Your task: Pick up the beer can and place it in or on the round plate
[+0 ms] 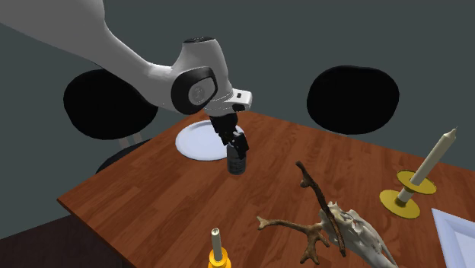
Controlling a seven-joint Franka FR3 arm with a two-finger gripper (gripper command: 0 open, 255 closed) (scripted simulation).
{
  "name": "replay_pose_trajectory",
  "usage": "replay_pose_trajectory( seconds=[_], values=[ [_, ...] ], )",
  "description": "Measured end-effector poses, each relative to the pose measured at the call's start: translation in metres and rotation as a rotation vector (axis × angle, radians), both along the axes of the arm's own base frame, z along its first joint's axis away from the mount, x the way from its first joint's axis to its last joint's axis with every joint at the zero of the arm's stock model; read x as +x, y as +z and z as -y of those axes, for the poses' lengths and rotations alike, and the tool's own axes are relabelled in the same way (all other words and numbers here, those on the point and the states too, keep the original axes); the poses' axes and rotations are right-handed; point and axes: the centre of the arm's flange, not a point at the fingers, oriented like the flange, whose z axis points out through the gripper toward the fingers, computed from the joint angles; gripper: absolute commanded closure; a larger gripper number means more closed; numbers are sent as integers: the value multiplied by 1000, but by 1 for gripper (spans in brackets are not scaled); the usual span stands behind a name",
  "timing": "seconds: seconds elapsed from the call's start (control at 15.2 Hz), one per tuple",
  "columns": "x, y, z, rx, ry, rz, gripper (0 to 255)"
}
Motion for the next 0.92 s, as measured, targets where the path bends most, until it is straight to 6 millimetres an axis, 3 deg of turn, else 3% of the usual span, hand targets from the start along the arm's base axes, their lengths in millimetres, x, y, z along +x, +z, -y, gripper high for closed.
replay_pose_trajectory(
  seconds=[0.2,0.26,0.92],
  values=[
    [0,0,0,0,0,0,0],
    [0,0,0,0,0,0,255],
    [0,0,-1,1,1,2,255]
  ],
)
